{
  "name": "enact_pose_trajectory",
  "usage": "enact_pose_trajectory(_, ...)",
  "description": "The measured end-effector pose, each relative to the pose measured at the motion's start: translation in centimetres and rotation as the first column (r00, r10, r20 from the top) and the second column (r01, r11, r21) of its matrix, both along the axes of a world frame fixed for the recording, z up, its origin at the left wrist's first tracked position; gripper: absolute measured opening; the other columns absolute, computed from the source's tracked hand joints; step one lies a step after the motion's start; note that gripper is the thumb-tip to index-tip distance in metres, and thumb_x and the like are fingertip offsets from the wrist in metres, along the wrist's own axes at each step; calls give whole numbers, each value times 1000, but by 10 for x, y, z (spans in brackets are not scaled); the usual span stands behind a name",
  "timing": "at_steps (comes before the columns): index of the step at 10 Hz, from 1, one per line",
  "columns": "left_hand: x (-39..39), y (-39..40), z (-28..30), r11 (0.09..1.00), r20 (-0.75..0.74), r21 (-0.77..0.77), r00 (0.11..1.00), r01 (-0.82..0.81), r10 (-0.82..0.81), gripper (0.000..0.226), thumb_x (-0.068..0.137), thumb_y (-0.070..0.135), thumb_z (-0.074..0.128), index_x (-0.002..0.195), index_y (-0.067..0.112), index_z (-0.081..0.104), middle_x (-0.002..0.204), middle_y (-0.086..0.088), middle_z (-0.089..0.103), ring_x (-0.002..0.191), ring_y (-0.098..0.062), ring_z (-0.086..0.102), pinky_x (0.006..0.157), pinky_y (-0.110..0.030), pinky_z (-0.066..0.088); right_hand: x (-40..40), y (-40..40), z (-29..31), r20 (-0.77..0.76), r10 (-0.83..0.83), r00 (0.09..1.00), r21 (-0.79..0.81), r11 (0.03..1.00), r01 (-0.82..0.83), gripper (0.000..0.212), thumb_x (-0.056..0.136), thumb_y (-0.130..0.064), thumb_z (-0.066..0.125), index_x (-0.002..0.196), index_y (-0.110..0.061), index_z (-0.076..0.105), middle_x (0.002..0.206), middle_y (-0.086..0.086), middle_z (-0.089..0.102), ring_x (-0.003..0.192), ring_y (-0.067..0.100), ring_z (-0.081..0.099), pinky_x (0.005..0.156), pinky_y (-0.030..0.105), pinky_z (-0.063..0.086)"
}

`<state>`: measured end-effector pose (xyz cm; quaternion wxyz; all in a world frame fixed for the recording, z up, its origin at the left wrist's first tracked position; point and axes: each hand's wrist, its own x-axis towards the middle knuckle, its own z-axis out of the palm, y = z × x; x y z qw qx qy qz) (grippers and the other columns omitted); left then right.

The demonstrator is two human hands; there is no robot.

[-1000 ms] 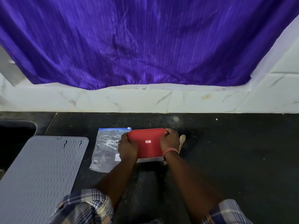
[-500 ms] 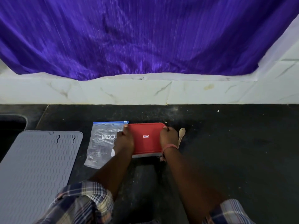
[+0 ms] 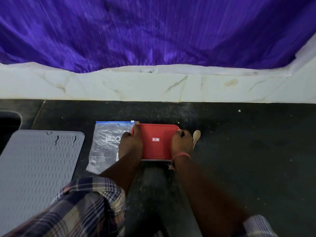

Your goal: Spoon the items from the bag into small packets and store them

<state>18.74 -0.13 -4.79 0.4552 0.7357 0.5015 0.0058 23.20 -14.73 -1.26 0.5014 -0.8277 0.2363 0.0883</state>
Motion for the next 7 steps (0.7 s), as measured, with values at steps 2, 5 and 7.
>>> enact_pose_trajectory(2, 0, -3, 3, 999, -5, 52, 1000, 8, -8, 96, 83, 88, 27, 118, 8, 67, 124, -19, 67, 114, -36, 63, 94, -42, 46, 3, 0, -7, -12, -24, 1000, -14, 1000, 24, 31, 102, -24, 46, 115, -5, 67, 137, 12, 54, 116, 27, 59, 92, 28, 43)
enact_pose_trajectory(5, -2, -12, 21, 997, -132, 37, 990, 62, -56, 100, 88, 85, 14, 149, 12, 45, 145, -21, 52, 131, -38, 52, 111, -49, 39, 1, 3, -17, -29, 153, 988, -190, 969, -156, 43, 102, -37, 32, 123, -15, 62, 123, 15, 63, 111, 35, 60, 90, 41, 43)
enact_pose_trajectory(7, -5, -14, 46, 861, -168, 483, 982, 158, -86, 78, 99, 67, 27, 140, 7, 53, 149, -25, 45, 137, -45, 37, 110, -56, 31, -2, -7, 6, -84, 324, 942, -524, 790, -319, 63, 102, -52, 27, 138, -5, 48, 142, 19, 49, 130, 37, 45, 111, 51, 28)
